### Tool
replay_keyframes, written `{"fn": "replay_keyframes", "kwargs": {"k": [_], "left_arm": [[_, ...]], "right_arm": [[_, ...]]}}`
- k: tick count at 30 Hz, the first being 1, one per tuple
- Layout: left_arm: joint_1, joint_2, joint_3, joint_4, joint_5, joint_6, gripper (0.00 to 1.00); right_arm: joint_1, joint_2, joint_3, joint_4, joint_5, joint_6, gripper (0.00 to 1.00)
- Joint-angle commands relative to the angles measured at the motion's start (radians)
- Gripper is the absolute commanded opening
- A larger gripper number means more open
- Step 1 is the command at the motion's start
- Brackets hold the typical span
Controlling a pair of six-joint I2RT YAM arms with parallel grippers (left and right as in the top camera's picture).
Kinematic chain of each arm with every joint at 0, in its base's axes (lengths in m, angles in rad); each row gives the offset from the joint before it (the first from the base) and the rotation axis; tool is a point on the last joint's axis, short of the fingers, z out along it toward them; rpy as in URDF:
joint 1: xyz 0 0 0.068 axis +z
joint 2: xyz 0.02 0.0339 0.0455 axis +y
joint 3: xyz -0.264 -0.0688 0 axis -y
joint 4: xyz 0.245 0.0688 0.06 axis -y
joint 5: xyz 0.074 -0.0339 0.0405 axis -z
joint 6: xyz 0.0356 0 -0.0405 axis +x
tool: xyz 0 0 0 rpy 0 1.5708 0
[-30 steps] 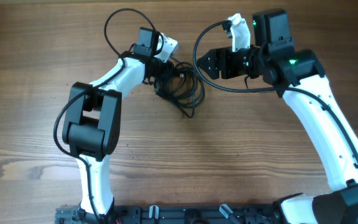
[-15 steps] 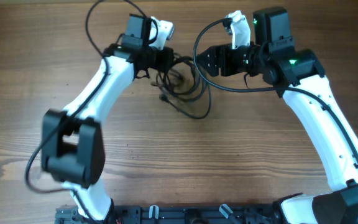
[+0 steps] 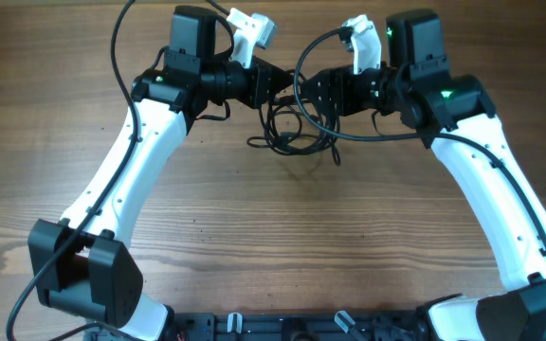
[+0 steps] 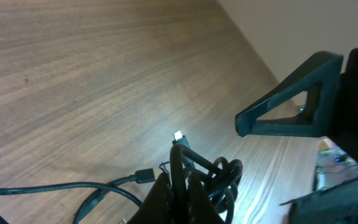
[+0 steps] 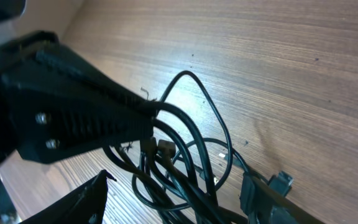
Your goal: Untangle cables
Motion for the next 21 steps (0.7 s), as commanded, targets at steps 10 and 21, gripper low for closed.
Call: {"fn": "replay_keyframes", "kwargs": {"k": [10, 21], "left_arm": [[0.037, -0.026, 0.013, 0.055, 0.267, -0.265, 0.04], [0.037, -0.026, 0.013, -0.010, 0.002, -0.329, 0.04]], "right_arm": [[-0.001, 0.016, 0.002, -0.117, -0.050, -0.472, 0.71], [-0.003, 0.011, 0.005, -0.025, -0.047, -0.203, 0.11]]}}
